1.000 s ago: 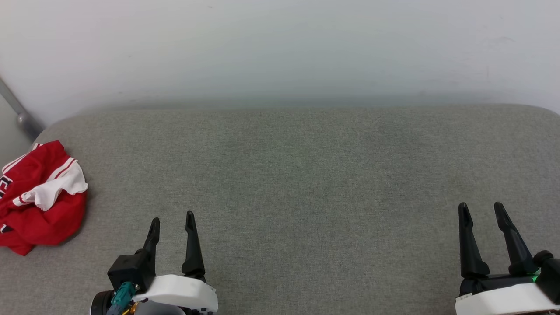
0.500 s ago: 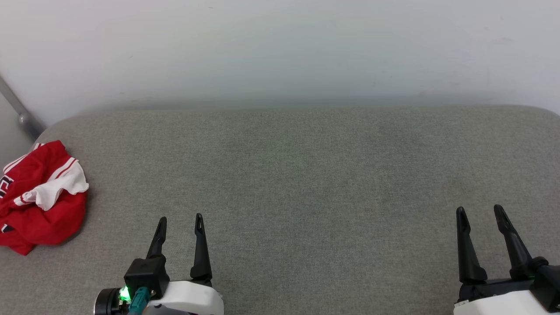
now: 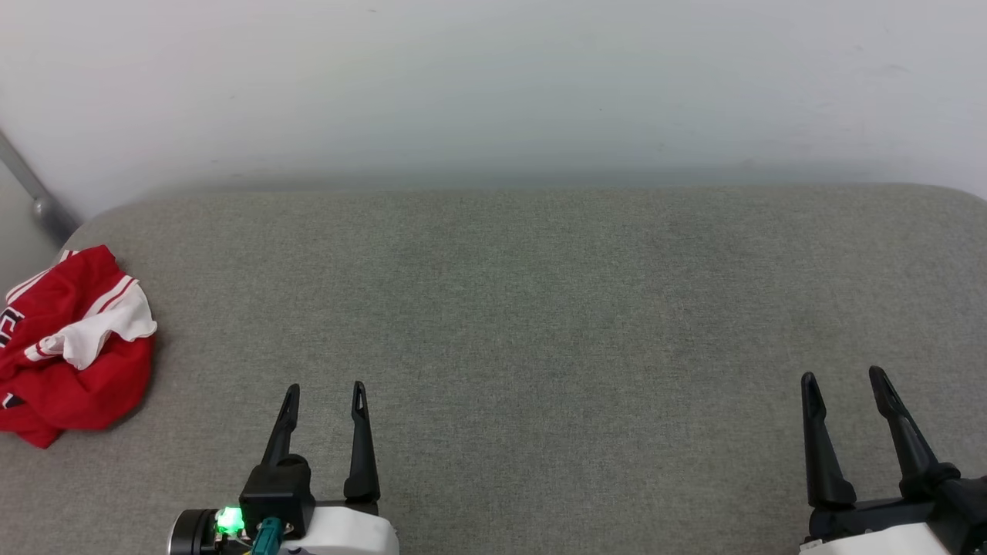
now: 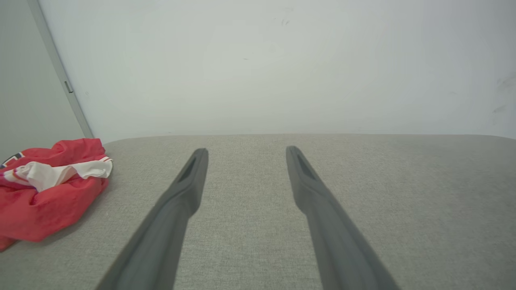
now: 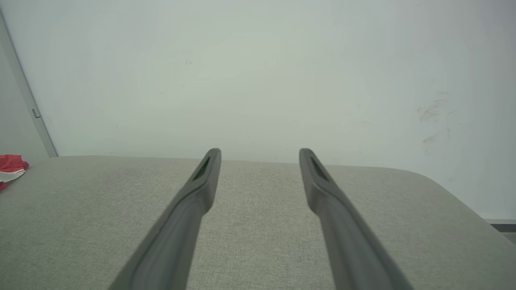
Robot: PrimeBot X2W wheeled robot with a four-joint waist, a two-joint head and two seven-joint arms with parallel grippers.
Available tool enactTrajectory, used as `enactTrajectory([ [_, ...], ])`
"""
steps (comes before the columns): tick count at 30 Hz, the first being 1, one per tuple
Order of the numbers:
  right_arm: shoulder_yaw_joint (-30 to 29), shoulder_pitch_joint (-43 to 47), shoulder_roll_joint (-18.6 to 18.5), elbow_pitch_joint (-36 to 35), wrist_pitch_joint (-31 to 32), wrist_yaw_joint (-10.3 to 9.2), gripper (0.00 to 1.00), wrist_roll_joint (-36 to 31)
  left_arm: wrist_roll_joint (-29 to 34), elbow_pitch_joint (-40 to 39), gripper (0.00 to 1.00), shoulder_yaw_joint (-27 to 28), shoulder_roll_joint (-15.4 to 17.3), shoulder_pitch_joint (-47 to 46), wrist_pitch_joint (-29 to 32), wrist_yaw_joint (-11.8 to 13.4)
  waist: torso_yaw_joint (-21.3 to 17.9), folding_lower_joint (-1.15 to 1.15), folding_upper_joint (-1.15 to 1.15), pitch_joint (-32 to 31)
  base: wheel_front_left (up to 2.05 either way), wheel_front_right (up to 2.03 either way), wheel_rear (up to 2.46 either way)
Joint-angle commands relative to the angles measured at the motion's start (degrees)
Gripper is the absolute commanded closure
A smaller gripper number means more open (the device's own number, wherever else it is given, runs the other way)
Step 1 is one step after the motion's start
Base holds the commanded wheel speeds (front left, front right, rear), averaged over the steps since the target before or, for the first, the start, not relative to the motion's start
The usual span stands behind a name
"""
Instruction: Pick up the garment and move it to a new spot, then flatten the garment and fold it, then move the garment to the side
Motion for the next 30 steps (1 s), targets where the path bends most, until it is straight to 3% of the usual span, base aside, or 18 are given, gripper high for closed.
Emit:
enactTrajectory([
  [1, 0.0, 0.8, 0.1, -0.3, -0.5, -0.02, 0.0, -1.3, 1.2, -0.1, 0.0, -0.4, -0.1, 0.4, -0.4, 0.4, 0.0, 0.0, 0.0, 0.0, 0.0, 0.0, 0.0],
  [30, 0.6, 1.1, 0.1, 2.7, -0.6, -0.02, 0.0, 4.9, 0.0, 1.0, 0.0, -0.3, -0.1, 0.6, -0.6, 0.3, 0.3, 0.0, 0.0, 0.5, 0.0, 0.0, 0.0],
])
